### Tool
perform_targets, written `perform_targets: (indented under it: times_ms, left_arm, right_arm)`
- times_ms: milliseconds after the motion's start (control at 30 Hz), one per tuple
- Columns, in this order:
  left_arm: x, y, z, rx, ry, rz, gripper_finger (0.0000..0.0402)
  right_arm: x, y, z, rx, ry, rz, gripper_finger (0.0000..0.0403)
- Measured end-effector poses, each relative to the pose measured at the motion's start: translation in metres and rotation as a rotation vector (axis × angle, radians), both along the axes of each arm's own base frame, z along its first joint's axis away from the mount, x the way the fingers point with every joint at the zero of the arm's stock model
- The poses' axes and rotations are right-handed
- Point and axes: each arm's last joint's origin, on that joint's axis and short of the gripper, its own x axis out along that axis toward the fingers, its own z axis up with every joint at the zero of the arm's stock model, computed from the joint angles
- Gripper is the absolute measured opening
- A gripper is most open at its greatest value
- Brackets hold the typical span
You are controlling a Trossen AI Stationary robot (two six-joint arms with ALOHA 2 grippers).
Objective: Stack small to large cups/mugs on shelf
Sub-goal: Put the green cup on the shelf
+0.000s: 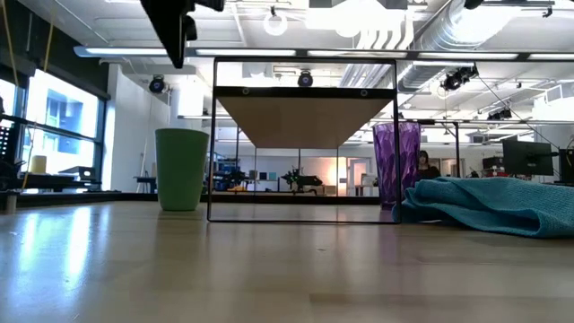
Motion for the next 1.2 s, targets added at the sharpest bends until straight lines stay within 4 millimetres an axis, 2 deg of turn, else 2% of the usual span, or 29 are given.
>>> perform_targets:
  times_ms: [133,267,400,500,633,767,967,1200]
  left_arm:
    - [-0.011,-0.002,0.009,0.019,-0.161,0.023,0.0115]
    - [-0.021,-0.003,0.02,0.07,-0.296,0.039,0.011]
    - [-0.03,-0.003,0.027,0.102,-0.354,0.053,0.0111]
    - [-0.036,-0.003,0.024,0.128,-0.338,0.064,0.011]
    - [-0.046,-0.003,0.009,0.177,-0.268,0.084,0.0111]
    - [-0.049,-0.003,-0.015,0.181,-0.221,0.078,0.0111]
    - [-0.048,-0.004,-0.051,0.171,-0.171,0.045,0.0111]
    - [-0.047,-0.003,-0.073,0.198,-0.141,-0.009,0.0111]
  right_arm:
    - [0.002,0.0,0.018,-0.094,0.03,-0.034,0.0138]
    - [0.015,0.0,0.041,-0.168,0.216,-0.089,0.0138]
    - [0.031,-0.001,0.066,-0.207,0.386,-0.126,0.0138]
    - [0.04,-0.001,0.083,-0.229,0.455,-0.124,0.0138]
    - [0.048,0.0,0.105,-0.232,0.526,-0.115,0.0138]
    - [0.048,0.0,0.121,-0.213,0.592,-0.099,0.0138]
    - [0.035,-0.002,0.144,-0.147,0.697,-0.126,0.0138]
    - [0.022,-0.003,0.161,-0.031,0.747,-0.149,0.0138]
